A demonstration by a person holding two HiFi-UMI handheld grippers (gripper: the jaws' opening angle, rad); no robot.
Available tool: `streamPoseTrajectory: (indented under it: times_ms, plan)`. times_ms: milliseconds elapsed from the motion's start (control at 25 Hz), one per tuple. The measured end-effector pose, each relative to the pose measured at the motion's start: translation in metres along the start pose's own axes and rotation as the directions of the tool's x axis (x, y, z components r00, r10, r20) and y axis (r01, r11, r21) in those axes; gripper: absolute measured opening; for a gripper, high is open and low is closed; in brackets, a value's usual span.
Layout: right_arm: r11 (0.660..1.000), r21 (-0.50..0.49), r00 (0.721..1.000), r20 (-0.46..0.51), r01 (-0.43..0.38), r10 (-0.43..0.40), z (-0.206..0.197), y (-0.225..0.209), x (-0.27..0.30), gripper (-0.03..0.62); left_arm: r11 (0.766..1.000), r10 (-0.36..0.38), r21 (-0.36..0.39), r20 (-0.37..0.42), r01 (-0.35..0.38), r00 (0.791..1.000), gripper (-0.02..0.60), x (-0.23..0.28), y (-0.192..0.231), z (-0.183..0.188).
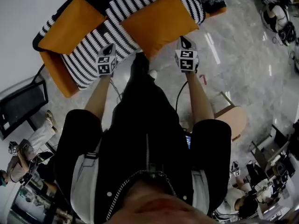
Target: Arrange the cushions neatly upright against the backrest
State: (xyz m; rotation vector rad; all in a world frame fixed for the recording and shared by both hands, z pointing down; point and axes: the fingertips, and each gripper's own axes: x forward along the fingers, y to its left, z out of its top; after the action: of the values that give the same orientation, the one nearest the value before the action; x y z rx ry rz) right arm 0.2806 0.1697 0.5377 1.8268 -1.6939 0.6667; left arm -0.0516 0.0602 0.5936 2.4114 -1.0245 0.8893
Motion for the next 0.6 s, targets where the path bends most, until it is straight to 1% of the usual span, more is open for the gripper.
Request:
streamPoseTrajectory:
  times_ms: [120,320,440,600]
  plan:
    - [0.999,0.017,1.000,-0.011,0.027,-0.027,-0.016,-0.028,-0.005,0.003,0.999,-0.034,0.026,-0.008,0.034,0.999,0.011,0.015,-0.032,0.000]
    - [1.000,0.001,0.999,-0.025,0.027,-0.027,-0.027,-0.086,-0.004,0.003,0.999,-0.041,0.017,-0.040,0.042,0.998,0.011,0.044,-0.085,-0.003]
    - [0.999,-0.032,0.999,-0.027,0.022,-0.022,-0.019,-0.117,0.007,0.003,1.000,-0.018,-0.018,-0.066,0.017,0.998,0.011,0.064,-0.101,-0.012]
    - [0.995,-0.094,0.999,-0.037,-0.028,0.025,-0.002,-0.140,0.019,0.003,0.997,0.048,-0.060,-0.096,-0.054,0.994,0.011,0.076,-0.115,-0.017]
